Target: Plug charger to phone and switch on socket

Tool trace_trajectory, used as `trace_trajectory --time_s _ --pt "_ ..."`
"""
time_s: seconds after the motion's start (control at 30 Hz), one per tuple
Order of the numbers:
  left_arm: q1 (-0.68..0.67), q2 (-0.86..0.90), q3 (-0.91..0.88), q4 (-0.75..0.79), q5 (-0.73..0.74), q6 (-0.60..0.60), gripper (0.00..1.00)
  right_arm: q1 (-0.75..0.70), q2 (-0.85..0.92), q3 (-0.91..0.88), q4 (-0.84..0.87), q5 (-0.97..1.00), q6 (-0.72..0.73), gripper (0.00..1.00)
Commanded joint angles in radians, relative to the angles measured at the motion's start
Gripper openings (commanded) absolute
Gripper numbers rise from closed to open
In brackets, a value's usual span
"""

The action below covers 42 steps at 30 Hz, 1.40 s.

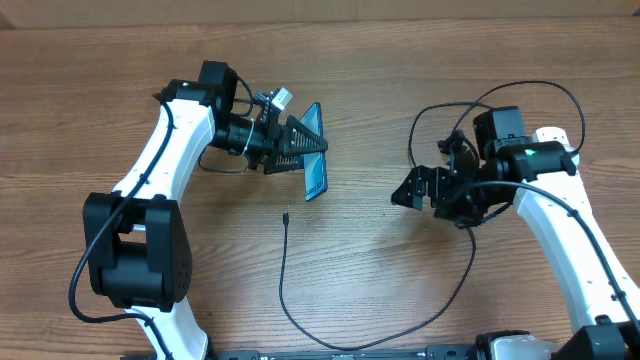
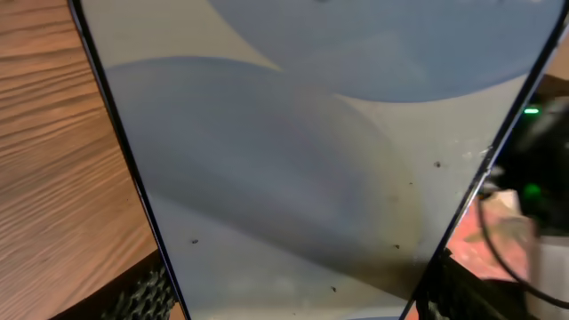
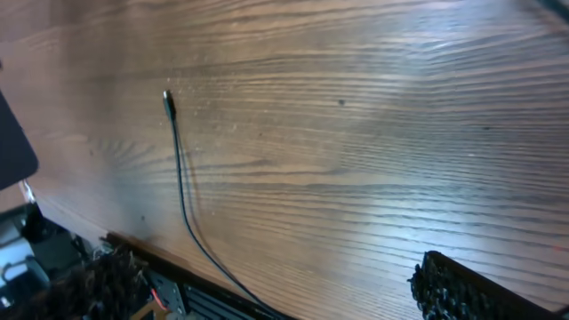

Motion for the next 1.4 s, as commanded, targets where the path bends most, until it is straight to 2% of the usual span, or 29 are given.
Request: trace_trajectory --time_s 0.0,0.2,0.5,0.6,0.8,0.83,1.0,1.23,1.37 --pt "0.031 -0.031 0.003 0.013 0.156 0.040 0.04 0.057 0.003 0.003 0.014 -0.024 0.016 1.00" --pt "0.111 -0.031 0.003 0.016 0.193 -0.001 0.04 0.205 0.008 -0.016 0.100 0.011 0.132 1.00" --pt "0.272 -0.031 0.002 -0.030 0.189 0.001 0.04 0.549 0.131 -0.016 0.293 0.263 0.397 1.00" --pt "0.313 -0.031 0.002 -0.061 0.189 0.029 0.04 0.649 0.211 -0.016 0.407 0.308 0.415 1.00" --pt "0.345 -0.031 0.002 -0.103 0.189 0.072 0.04 0.687 0.308 -0.016 0.618 0.274 0.415 0.99" --pt "0.346 -0.031 0.002 -0.107 0.185 0.072 0.04 0.684 0.314 -0.016 0.650 0.274 0.415 0.91" --pt "0.346 -0.031 0.002 -0.112 0.173 0.094 0.04 0.683 0.325 -0.016 0.728 0.403 0.480 0.72" --pt "0.346 -0.031 0.002 -0.111 0.116 0.093 0.04 0.760 0.373 -0.016 0.746 0.513 0.495 0.58" --pt "0.346 -0.031 0.002 -0.111 0.107 0.093 0.04 0.801 0.425 -0.016 0.776 0.579 0.498 0.58"
